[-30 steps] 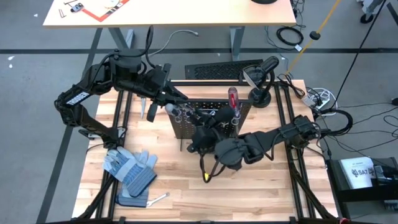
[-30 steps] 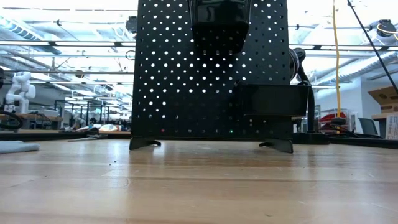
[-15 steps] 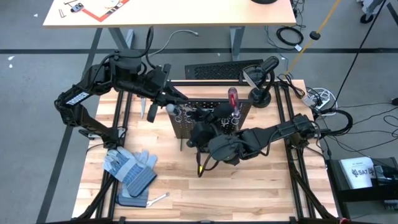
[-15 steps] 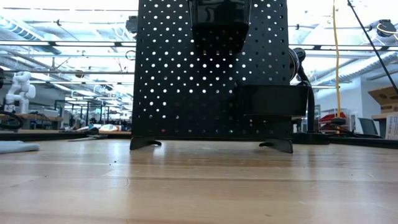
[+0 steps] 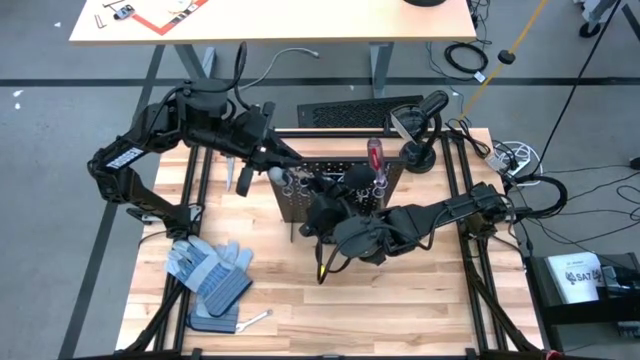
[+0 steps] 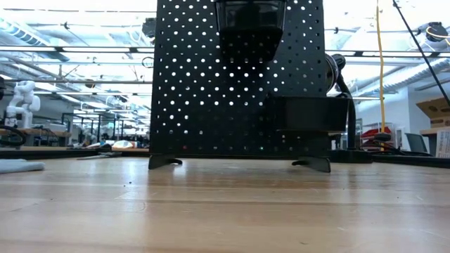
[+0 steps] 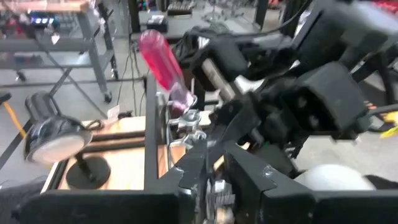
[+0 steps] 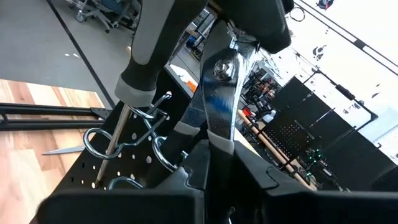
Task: Hang tools onto peg board
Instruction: Unhang the black pliers from the black peg board
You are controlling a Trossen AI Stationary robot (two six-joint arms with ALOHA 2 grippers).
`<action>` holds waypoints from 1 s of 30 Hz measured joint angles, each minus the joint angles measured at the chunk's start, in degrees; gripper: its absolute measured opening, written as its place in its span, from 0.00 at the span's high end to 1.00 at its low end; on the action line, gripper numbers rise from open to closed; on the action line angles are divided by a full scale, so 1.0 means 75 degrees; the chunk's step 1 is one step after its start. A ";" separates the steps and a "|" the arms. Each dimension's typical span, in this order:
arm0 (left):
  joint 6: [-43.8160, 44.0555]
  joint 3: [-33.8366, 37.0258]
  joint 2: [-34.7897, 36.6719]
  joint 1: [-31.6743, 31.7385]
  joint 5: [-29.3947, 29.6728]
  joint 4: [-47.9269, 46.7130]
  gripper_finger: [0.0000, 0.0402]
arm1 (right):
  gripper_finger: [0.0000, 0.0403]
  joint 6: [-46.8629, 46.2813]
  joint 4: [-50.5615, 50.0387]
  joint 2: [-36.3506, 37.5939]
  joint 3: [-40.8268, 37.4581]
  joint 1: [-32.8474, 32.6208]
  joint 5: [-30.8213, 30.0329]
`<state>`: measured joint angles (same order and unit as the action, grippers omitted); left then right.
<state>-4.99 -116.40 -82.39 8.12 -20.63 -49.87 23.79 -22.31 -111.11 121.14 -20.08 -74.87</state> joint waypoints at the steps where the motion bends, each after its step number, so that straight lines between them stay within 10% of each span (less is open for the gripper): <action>1: 0.0002 -0.0001 0.0000 0.0000 -0.0029 0.0082 0.83 | 0.92 -0.0056 -0.0003 0.0000 -0.0001 -0.0003 0.0018; 30: 0.0151 -0.0006 0.0838 0.0000 0.1056 0.0784 0.78 | 0.92 -0.1742 -0.0105 0.0000 -0.0001 -0.0035 -0.0029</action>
<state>-3.85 -116.44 -76.11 8.12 -12.71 -43.99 10.72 -23.10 -111.11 121.13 -20.34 -75.09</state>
